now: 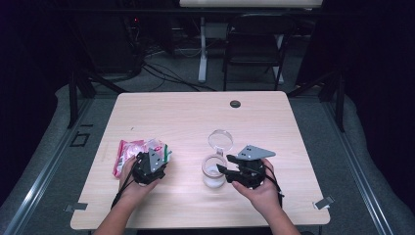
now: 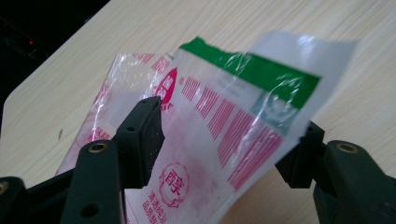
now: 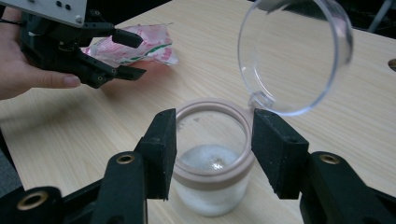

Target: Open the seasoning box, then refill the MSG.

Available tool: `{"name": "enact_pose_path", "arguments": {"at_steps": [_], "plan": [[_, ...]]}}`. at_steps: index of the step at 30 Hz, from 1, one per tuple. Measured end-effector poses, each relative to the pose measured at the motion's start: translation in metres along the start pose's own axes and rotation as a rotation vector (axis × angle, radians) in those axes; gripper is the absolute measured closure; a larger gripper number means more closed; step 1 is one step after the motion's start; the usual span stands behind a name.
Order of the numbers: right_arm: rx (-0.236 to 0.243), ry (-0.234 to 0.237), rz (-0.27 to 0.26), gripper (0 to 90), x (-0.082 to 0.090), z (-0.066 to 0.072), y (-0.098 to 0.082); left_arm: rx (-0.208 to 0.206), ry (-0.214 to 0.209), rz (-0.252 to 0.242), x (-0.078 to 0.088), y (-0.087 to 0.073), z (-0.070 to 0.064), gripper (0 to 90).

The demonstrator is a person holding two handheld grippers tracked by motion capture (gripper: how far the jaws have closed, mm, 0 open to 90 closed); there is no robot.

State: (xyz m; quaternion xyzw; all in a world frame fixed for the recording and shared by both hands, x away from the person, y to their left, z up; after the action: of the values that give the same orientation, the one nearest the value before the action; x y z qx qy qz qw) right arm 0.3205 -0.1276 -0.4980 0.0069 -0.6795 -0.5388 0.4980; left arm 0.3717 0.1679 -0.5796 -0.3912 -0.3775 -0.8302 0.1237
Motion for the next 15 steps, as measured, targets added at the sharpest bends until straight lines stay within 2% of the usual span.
{"name": "enact_pose_path", "arguments": {"at_steps": [4, 8, 11, 15], "plan": [[-0.020, -0.011, -0.004, 50.3, 0.005, -0.007, -0.008, 0.004, 0.041, 0.019, -0.008, 0.000, 0.002, 42.2], [-0.043, -0.018, -0.011, 50.2, 0.011, -0.014, -0.018, 0.023, 0.064, -0.007, -0.008, 0.000, 0.005, 51.5], [-0.062, -0.026, -0.019, 50.2, 0.014, -0.019, -0.025, 0.058, 0.038, -0.026, -0.007, -0.001, 0.010, 65.0], [-0.082, -0.039, -0.031, 50.2, 0.018, -0.025, -0.032, 0.108, 0.027, -0.039, -0.004, -0.003, 0.017, 74.6]]}}
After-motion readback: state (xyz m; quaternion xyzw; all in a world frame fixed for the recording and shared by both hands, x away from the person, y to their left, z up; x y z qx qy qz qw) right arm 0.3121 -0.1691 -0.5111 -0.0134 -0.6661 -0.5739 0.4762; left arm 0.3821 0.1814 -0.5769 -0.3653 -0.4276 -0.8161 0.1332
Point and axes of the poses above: each handheld gripper's, and its own axes: x roughly backward along the jaws, y roughly out of its top, z roughly to its left, the point moved 4 cm from there along -x, roughly forward along the jaws, and after that the axes turned 11 degrees about z, right-handed, at the moved point
